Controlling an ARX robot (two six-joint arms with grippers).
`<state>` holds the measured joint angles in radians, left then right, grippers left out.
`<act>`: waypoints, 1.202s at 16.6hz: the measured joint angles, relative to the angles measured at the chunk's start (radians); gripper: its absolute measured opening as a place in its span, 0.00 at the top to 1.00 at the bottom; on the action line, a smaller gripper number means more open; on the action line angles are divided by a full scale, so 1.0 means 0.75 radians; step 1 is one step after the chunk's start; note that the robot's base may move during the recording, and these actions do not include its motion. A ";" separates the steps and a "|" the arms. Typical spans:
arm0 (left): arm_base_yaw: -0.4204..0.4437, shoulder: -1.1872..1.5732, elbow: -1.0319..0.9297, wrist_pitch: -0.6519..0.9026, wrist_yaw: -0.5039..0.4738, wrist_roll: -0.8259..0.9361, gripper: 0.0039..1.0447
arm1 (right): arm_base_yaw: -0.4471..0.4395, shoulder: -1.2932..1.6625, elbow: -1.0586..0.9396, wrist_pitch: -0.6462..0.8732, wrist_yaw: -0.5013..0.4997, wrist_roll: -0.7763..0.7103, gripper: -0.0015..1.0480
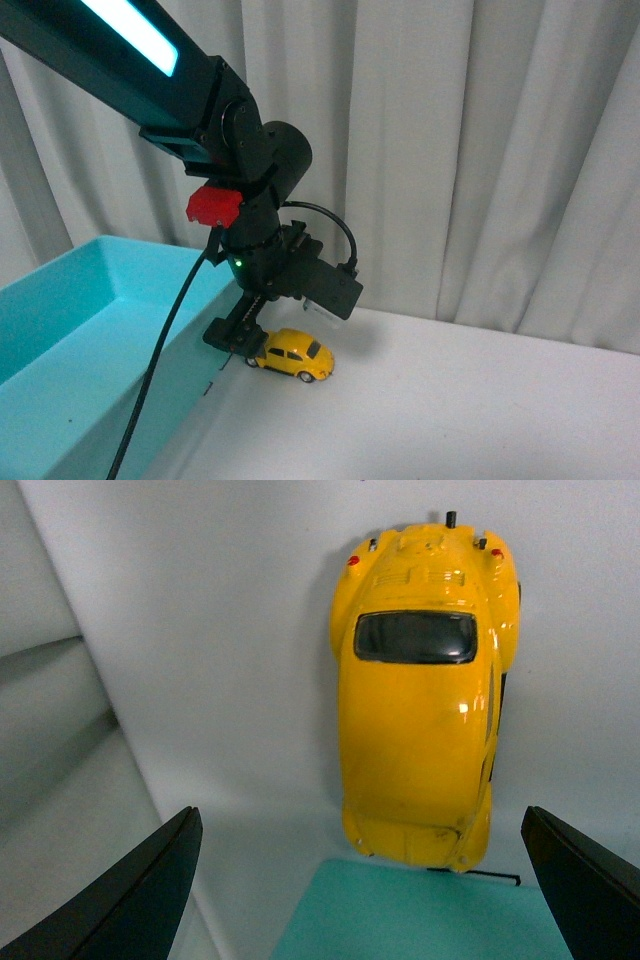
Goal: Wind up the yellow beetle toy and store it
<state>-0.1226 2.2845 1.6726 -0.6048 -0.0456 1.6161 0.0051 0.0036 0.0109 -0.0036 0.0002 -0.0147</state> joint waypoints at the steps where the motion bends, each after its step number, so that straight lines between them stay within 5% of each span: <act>1: 0.000 0.016 0.000 -0.010 0.000 0.001 0.06 | 0.000 0.000 0.000 0.000 0.000 0.001 0.06; 6: -0.015 0.041 0.000 -0.003 -0.020 -0.051 0.06 | 0.000 0.000 0.000 -0.001 0.000 0.000 0.06; 8: -0.044 0.053 0.000 -0.003 -0.029 -0.091 0.49 | 0.000 0.000 0.000 -0.001 0.000 0.000 0.06; 10: -0.050 0.053 0.002 -0.003 -0.031 -0.100 0.62 | 0.000 0.000 0.000 0.000 0.000 0.001 0.06; 17: -0.059 0.037 0.015 -0.038 -0.015 -0.142 0.67 | 0.000 0.000 0.000 0.000 0.000 0.000 0.06; 20: -0.076 -0.024 0.021 -0.114 0.131 -0.255 0.69 | 0.000 0.000 0.000 -0.001 0.000 0.001 0.06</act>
<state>-0.1795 2.2662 1.6886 -0.6903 0.0525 1.4250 0.0051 0.0036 0.0109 -0.0040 0.0002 -0.0143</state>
